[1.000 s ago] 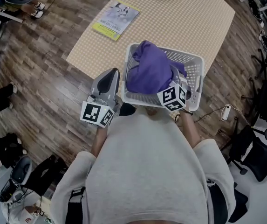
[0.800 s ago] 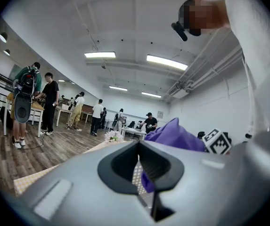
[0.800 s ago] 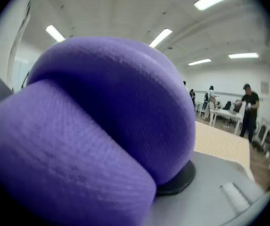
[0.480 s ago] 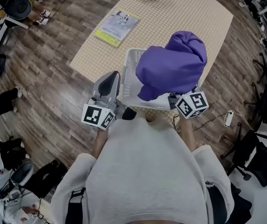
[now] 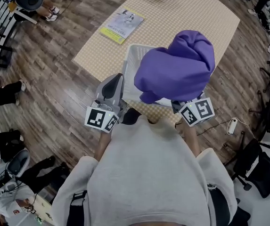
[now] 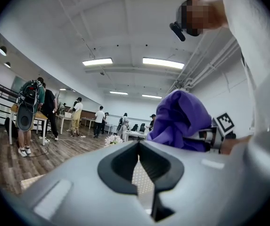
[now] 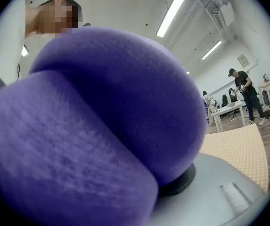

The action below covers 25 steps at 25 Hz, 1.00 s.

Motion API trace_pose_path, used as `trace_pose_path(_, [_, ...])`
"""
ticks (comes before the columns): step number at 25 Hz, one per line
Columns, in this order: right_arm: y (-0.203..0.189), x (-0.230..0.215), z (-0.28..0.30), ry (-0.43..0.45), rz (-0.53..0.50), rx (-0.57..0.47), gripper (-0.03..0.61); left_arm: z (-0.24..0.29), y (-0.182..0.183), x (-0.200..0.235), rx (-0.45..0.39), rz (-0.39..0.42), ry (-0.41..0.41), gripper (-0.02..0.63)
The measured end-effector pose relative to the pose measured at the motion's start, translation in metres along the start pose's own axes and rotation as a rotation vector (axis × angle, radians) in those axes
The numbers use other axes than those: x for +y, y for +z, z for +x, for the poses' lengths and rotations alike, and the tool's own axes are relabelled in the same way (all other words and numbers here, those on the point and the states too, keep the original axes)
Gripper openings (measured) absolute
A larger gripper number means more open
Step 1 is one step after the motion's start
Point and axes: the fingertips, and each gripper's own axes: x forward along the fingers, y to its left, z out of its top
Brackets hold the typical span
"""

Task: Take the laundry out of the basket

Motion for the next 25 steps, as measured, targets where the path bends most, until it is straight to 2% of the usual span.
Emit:
trace_pose_path(11, [0.064,0.061,-0.05,0.033,-0.124,-0.135,0.242,-0.051,0.03,-0.032,-0.104,0.041,-0.026,0.009])
trace_pose_path(19, [0.065,0.145,-0.101,0.014,-0.258,-0.161,0.242,-0.149,0.04,-0.041,-0.157,0.032,-0.016,0.009])
trace_pose_path(25, [0.044,0.199,-0.15,-0.002,-0.217,-0.157,0.242,-0.206,0.041,-0.064,-0.163,0.034,-0.062,0.009])
